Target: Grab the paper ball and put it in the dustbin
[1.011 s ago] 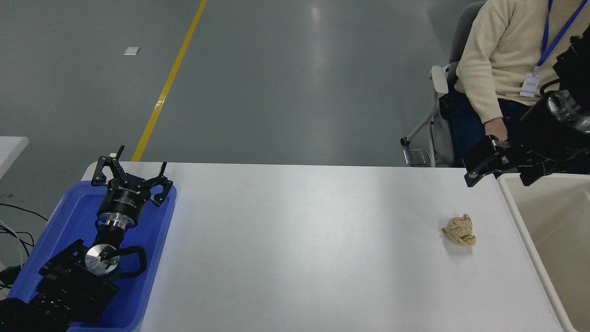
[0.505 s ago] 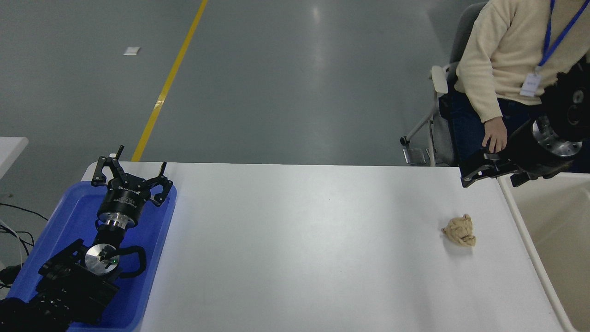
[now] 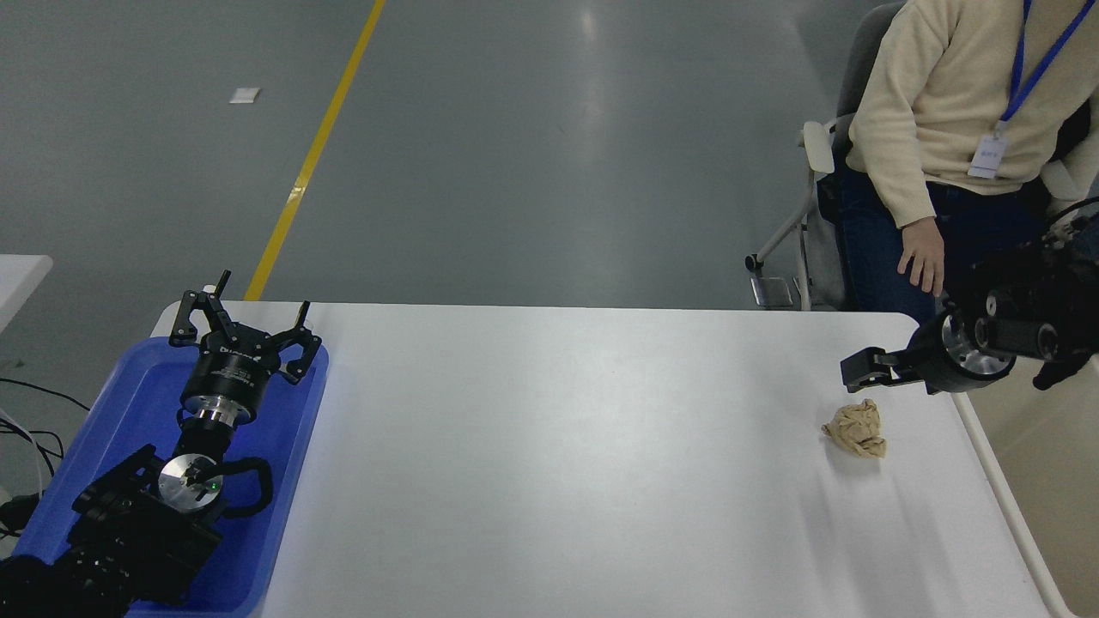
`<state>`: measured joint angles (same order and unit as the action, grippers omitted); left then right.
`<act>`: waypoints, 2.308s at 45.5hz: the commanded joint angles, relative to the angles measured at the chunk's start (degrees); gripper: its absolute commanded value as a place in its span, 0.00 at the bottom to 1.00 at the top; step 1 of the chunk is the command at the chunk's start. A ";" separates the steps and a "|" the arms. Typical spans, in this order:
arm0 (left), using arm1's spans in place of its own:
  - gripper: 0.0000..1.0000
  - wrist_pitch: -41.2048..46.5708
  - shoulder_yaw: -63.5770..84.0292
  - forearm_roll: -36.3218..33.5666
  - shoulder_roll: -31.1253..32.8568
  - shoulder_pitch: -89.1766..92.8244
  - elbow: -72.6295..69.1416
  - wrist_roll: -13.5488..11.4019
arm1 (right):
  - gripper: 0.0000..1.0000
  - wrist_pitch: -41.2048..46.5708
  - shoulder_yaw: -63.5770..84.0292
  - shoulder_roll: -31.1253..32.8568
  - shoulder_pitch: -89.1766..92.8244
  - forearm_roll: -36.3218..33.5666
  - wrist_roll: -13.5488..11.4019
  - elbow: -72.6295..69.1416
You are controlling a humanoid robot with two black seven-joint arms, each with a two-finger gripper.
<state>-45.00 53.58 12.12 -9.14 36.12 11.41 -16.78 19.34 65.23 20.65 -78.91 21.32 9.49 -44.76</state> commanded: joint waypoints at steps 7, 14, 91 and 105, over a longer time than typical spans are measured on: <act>1.00 0.00 0.04 0.01 0.00 0.00 0.02 0.00 | 1.00 -9.48 -3.35 -3.34 12.38 0.03 -0.09 6.79; 1.00 0.00 0.04 0.01 0.00 0.00 0.02 0.00 | 1.00 -13.71 -3.44 -3.87 14.49 0.03 -0.09 7.58; 1.00 0.00 -0.05 0.01 0.00 0.09 0.02 0.09 | 0.00 25.66 1.66 3.08 -8.43 -4.54 -0.97 -10.77; 1.00 0.00 -0.05 0.01 0.00 0.00 0.02 0.00 | 0.00 25.66 5.79 9.58 -32.95 -3.13 -0.97 -26.86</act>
<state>-45.00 53.53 12.12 -9.14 36.17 11.42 -16.70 40.77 67.80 25.87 -94.43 16.52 8.55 -60.86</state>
